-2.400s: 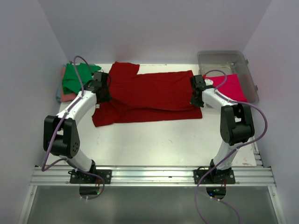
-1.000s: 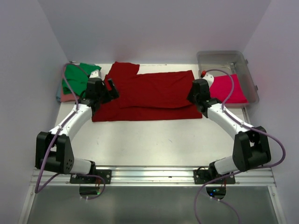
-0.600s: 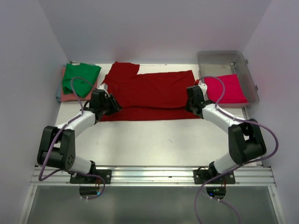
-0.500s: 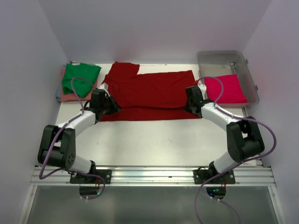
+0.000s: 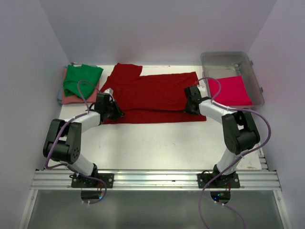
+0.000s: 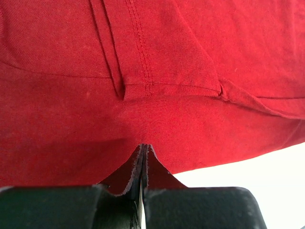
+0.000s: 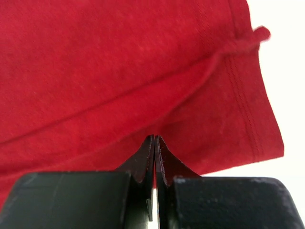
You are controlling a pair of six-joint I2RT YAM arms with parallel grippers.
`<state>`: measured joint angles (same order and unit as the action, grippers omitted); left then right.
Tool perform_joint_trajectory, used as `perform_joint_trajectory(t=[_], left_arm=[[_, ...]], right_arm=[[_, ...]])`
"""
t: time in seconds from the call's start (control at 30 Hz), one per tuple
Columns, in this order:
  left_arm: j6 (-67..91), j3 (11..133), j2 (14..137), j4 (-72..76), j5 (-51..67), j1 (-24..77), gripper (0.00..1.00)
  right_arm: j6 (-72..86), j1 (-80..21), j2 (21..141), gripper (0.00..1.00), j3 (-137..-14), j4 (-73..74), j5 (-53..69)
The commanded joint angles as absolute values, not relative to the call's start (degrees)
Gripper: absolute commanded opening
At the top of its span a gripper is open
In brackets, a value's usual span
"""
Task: Fold and stack the t-shirts
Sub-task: Fold the tshirt
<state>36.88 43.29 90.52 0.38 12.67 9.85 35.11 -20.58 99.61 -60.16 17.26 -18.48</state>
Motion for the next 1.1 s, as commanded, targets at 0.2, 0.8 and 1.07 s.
perform_joint_trajectory(t=[0.2, 0.8, 1.07], left_arm=[[35.60, 43.77, 88.07, 1.41, 13.01, 10.02, 0.00], [36.64, 36.66, 74.46, 1.93, 5.90, 10.02, 0.00], [42.19, 29.80, 56.00, 0.62, -3.95, 9.93, 0.45]], right_arm=[[35.07, -20.83, 106.08, 0.00, -69.16, 17.58, -22.84], [18.23, -30.04, 98.87, 0.15, -70.47, 5.17, -15.31], [11.16, -39.72, 123.20, 0.53, -110.79, 30.75, -2.04]])
